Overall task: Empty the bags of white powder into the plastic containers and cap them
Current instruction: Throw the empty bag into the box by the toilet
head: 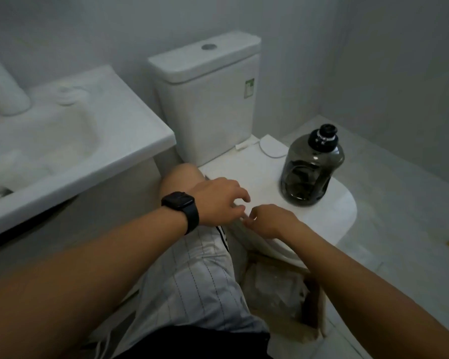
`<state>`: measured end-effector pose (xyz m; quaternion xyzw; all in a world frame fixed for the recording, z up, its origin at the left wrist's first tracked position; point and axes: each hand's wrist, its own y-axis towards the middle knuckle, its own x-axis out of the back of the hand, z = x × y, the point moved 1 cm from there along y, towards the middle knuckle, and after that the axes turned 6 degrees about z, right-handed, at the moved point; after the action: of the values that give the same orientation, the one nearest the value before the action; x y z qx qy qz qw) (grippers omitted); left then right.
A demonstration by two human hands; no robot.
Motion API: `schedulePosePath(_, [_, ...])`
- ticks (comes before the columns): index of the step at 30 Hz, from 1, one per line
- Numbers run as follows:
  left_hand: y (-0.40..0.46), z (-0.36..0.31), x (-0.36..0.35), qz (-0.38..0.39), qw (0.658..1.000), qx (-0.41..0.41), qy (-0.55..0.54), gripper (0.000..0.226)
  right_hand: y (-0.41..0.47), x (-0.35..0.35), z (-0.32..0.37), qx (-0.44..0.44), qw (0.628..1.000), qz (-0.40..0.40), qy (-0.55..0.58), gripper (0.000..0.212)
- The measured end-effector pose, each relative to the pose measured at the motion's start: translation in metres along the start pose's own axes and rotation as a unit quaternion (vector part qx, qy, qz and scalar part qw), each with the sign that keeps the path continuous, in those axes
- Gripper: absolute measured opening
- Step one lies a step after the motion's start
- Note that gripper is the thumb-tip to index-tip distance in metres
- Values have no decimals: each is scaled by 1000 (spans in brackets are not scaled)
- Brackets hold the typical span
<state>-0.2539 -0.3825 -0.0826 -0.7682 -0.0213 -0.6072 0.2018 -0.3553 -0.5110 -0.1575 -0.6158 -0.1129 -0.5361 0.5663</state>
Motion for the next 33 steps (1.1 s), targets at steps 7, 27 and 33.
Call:
schedulePosePath(7, [-52, 29, 79, -139, 989, 38, -28, 32, -35, 98, 60, 48, 988, -144, -19, 56])
schedulePosePath(27, [-258, 161, 118, -340, 898, 268, -75, 25, -101, 193, 310, 233, 908, -314, -150, 43])
schedulePosePath(33, [-292, 202, 86, -409, 820, 360, -177, 32, -69, 178, 363, 256, 901, -315, -151, 32])
